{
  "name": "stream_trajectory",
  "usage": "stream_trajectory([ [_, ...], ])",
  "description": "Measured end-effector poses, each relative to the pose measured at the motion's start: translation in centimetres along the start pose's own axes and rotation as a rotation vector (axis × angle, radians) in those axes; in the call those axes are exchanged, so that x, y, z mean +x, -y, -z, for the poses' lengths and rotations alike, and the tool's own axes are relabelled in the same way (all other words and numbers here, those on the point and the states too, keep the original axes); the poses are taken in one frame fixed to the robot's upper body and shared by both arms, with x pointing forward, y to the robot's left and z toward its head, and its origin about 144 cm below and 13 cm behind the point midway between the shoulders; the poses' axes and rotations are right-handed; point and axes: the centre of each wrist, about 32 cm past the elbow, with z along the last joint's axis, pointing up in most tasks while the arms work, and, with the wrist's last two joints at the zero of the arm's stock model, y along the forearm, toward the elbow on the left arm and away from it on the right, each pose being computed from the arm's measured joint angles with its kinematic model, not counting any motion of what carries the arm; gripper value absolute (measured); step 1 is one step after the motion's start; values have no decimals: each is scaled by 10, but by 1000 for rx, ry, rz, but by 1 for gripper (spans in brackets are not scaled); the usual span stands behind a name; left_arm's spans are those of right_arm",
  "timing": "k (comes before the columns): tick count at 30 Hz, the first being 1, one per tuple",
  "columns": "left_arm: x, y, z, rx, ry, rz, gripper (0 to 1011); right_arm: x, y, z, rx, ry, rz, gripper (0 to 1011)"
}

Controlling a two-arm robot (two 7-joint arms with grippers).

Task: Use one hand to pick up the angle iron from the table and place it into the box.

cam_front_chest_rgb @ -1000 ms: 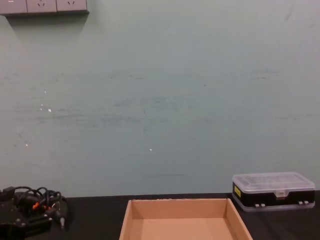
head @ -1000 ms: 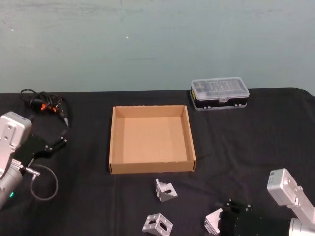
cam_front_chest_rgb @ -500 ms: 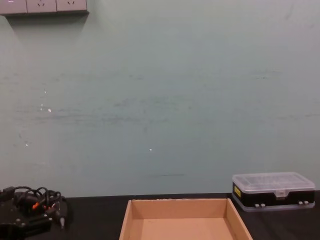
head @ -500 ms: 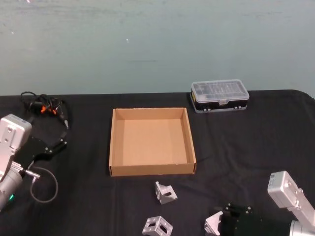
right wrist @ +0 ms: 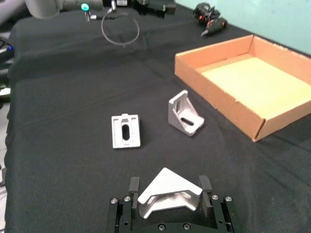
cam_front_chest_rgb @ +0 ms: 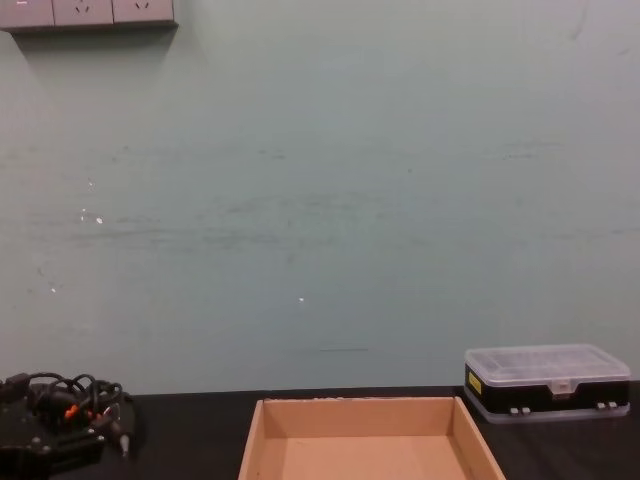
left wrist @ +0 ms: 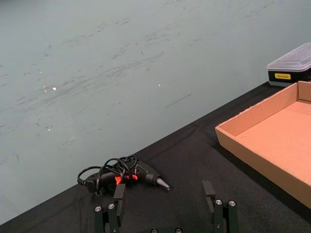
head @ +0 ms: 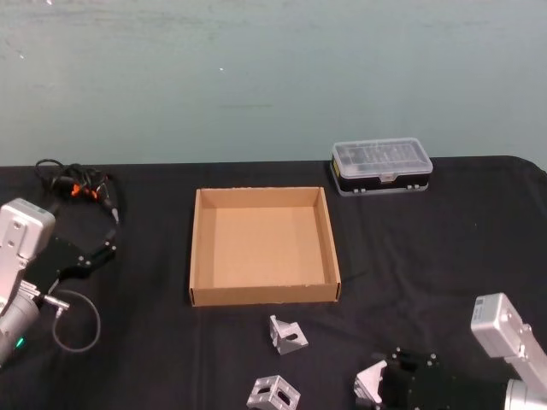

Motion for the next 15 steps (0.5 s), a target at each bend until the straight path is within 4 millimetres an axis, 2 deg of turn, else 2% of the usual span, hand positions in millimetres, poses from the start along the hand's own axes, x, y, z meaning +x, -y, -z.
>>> stream_trajectory([
  [15, 0, 0, 0, 0, 0, 0, 1000, 13, -4, -5, 140, 0, 97, 735],
])
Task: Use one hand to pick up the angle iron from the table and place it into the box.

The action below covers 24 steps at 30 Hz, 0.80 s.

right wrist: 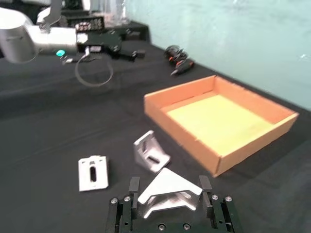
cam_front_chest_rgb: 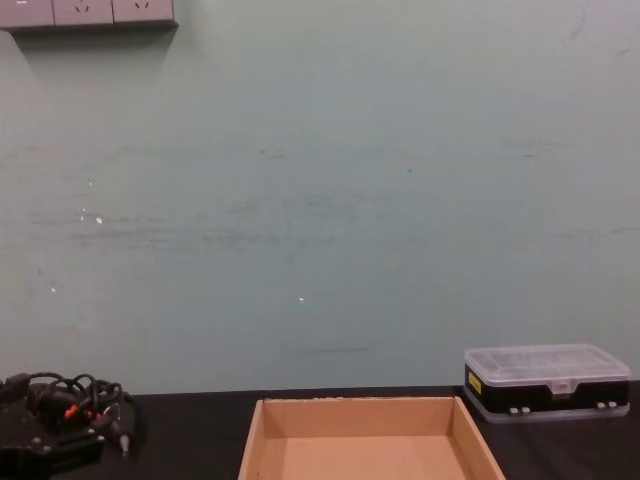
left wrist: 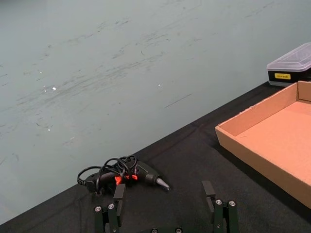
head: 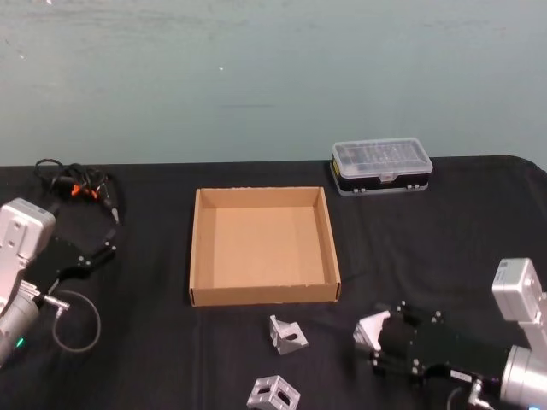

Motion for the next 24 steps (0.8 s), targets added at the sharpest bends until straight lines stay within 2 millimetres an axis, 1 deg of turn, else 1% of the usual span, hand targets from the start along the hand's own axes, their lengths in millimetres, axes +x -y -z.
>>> stream_trajectory([
  [10, 0, 0, 0, 0, 0, 0, 1000, 17, -12, -5, 56, 22, 59, 735],
  [24, 0, 0, 0, 0, 0, 0, 1000, 47, -42, -12, 86, 36, 84, 735],
])
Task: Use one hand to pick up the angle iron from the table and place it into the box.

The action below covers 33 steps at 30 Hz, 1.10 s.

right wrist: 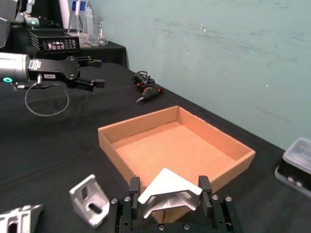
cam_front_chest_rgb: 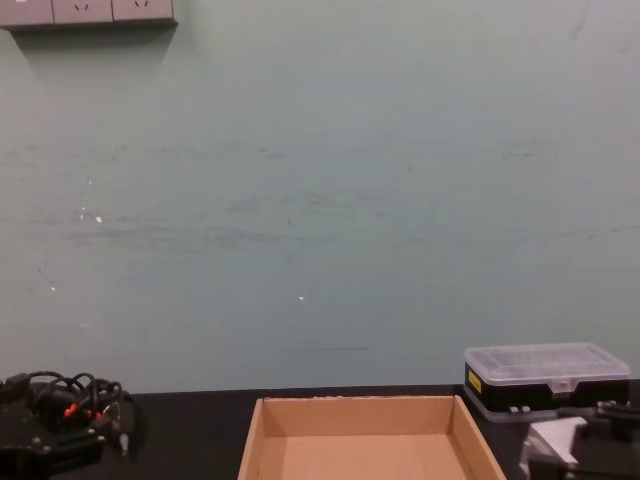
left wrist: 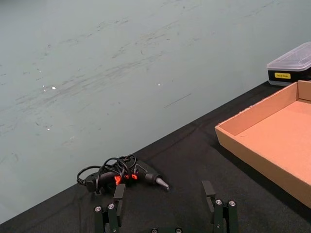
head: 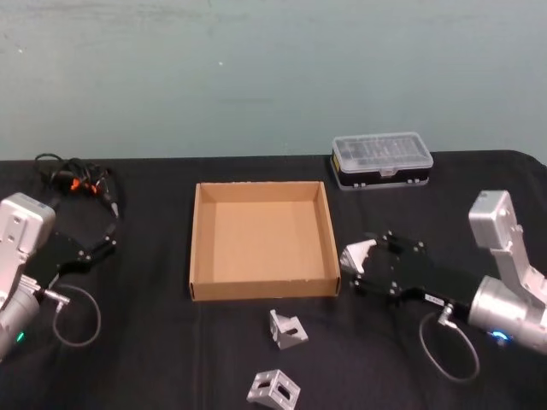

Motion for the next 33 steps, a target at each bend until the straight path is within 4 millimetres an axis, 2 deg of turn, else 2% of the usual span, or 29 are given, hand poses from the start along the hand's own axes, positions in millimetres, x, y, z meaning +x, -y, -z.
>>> stream_trajectory([
  [16, 0, 0, 0, 0, 0, 0, 1000, 30, -52, -4, 30, 14, -43, 735],
  [33, 0, 0, 0, 0, 0, 0, 1000, 37, -83, 2, 0, -21, -78, 735],
])
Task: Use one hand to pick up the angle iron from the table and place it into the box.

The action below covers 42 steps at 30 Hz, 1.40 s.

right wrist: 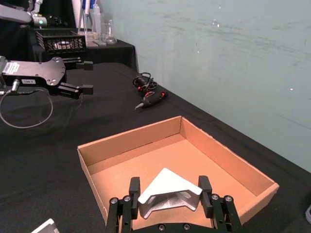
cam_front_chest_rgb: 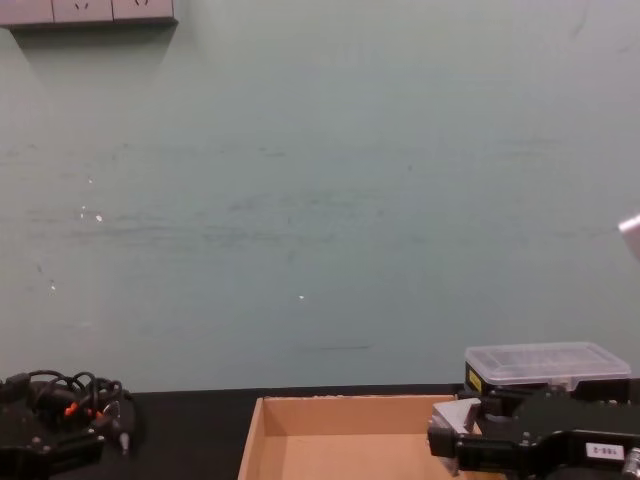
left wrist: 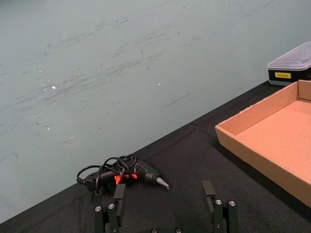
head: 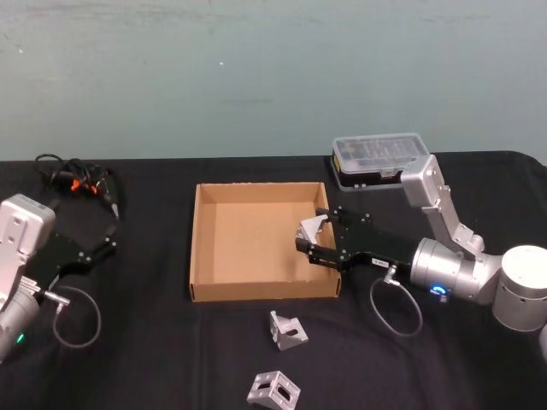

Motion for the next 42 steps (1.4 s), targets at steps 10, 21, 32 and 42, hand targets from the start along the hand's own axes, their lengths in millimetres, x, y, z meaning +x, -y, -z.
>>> stream_trajectory([
  [10, 0, 0, 0, 0, 0, 0, 1000, -2, -8, 2, -18, -12, 1, 735],
  [21, 0, 0, 0, 0, 0, 0, 1000, -1, -8, 2, -18, -10, 1, 734],
  [32, 0, 0, 0, 0, 0, 0, 1000, -1, -7, 2, -17, -10, 2, 734],
  [42, 0, 0, 0, 0, 0, 0, 1000, -1, -7, 2, -17, -10, 3, 980],
])
